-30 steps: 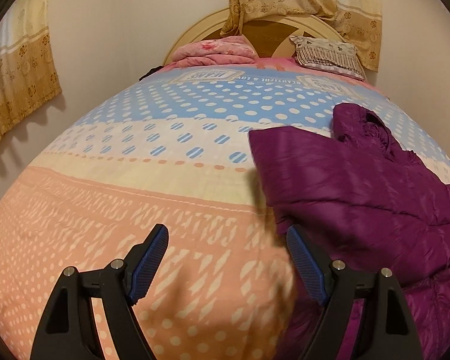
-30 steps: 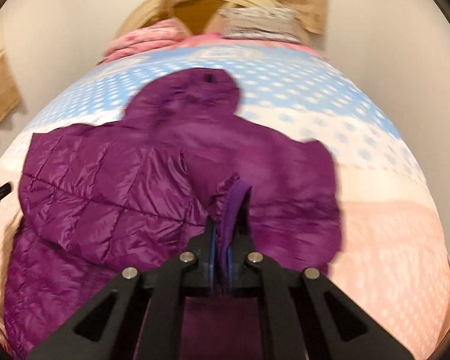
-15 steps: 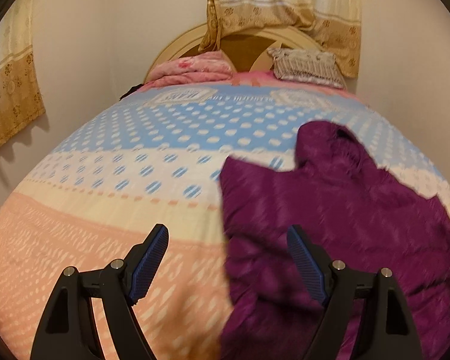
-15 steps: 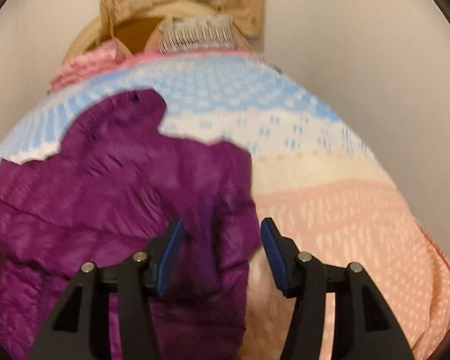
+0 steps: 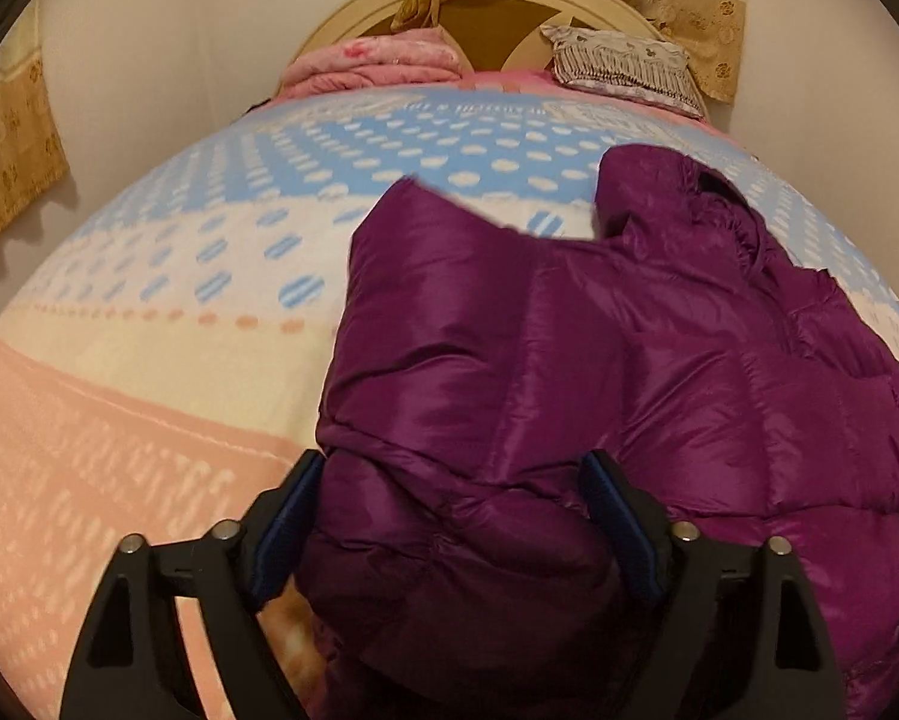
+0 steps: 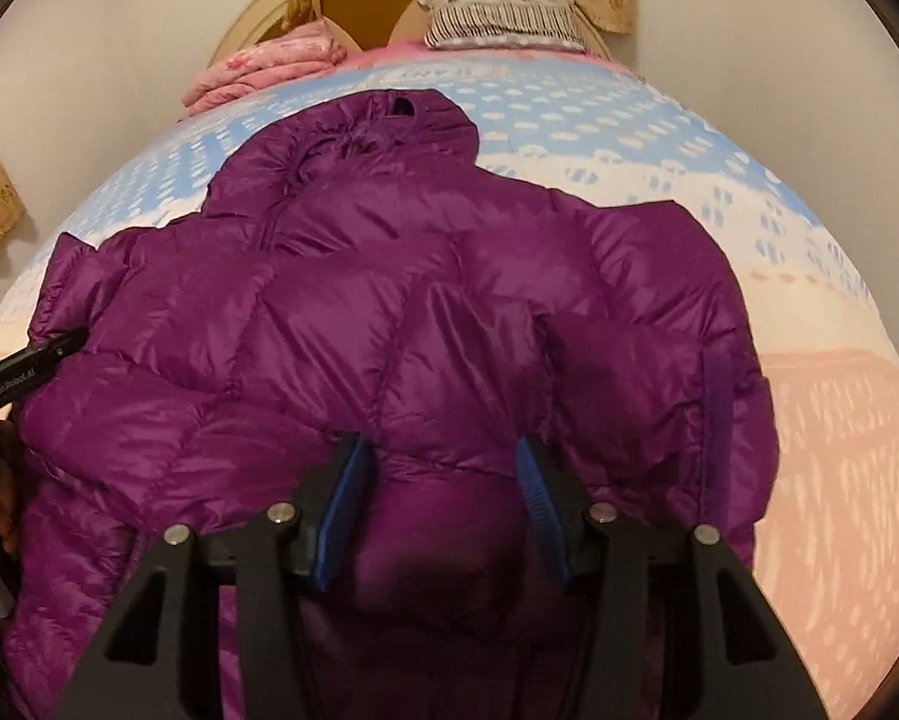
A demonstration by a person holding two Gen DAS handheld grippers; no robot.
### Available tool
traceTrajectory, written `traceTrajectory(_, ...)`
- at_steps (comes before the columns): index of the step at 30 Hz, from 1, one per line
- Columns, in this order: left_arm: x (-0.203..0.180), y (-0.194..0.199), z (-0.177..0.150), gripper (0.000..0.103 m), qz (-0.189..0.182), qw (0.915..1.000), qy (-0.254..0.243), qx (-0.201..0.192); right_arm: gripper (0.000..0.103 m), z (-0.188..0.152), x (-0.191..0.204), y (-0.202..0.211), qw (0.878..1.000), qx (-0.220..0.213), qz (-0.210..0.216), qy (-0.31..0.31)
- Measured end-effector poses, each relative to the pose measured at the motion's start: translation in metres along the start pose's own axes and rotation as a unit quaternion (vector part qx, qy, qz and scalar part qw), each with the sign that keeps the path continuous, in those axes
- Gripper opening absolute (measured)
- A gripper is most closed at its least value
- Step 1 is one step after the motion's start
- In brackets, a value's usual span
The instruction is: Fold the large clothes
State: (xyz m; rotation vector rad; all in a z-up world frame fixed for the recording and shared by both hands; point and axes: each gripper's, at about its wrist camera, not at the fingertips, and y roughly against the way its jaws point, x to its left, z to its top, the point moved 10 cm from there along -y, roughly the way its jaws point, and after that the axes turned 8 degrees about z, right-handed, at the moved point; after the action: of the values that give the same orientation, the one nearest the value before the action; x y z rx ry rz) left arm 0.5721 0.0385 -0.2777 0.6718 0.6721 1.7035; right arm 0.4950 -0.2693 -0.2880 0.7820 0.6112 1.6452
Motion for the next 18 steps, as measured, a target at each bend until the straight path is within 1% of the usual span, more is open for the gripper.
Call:
traceTrajectory(4,0.006,-0.011,-0.008,0.096,-0.021,0.9991,0.029,0.022,0.054,-0.009,-0.002,0.004,1.000,-0.012,-0.001,0.002)
traceTrajectory(7,0.006,-0.012,-0.010,0.097,-0.028,0.9986,0.036,0.028,0.054,-0.009,-0.001,0.003,1.000,-0.016,-0.005,0.004)
traceTrajectory(11,0.004,-0.016,-0.009,0.099,-0.029,0.9983,0.038,0.035,0.054,-0.010,-0.002,0.003,1.000,-0.020,-0.004,0.003)
traceTrajectory(18,0.007,-0.016,-0.009,0.099,-0.031,0.9981,0.041,0.035,0.054,-0.010,-0.001,0.002,1.000,-0.021,-0.007,0.005)
